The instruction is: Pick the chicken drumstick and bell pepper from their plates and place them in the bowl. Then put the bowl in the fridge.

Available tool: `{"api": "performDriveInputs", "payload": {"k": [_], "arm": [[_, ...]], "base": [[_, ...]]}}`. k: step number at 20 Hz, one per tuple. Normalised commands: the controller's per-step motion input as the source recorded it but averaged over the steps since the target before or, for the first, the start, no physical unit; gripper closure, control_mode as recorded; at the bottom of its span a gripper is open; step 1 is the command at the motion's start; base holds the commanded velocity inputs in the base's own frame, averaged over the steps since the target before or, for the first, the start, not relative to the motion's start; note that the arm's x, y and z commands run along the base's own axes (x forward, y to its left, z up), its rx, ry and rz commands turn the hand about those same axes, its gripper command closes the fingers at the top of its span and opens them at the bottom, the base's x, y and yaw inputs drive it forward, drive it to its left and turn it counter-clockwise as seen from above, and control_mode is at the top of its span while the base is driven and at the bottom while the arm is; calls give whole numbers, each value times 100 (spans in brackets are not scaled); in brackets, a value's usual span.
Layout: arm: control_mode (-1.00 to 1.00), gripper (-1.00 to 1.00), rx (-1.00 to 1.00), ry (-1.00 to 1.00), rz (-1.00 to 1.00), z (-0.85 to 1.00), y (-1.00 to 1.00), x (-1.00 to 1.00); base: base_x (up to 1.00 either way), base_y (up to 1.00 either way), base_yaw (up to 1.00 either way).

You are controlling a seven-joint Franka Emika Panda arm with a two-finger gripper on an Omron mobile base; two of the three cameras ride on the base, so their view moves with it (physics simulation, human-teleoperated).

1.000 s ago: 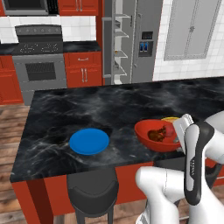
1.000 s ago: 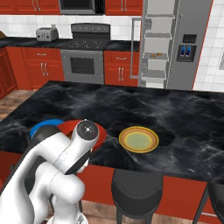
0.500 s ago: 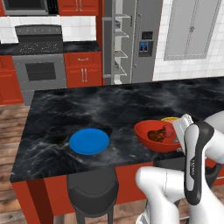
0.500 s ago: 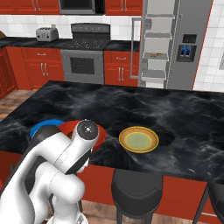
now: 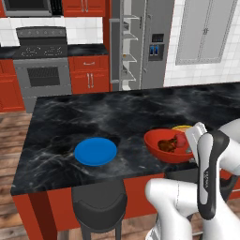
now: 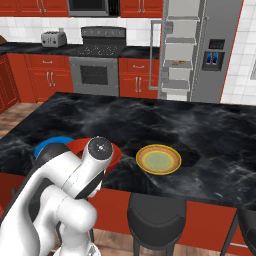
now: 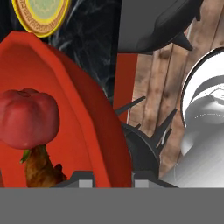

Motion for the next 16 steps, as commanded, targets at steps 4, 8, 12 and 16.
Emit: {"api": "performDriveInputs", "payload": {"k": [4, 8, 12, 16], "arm": [[100, 100, 0, 0, 0, 0, 0, 0], [100, 100, 0, 0, 0, 0, 0, 0], [100, 100, 0, 0, 0, 0, 0, 0], [100, 100, 0, 0, 0, 0, 0, 0]], "base": [[-14, 1, 2], [-79, 1, 0], [-72, 17, 3], [-18, 78, 10]]}}
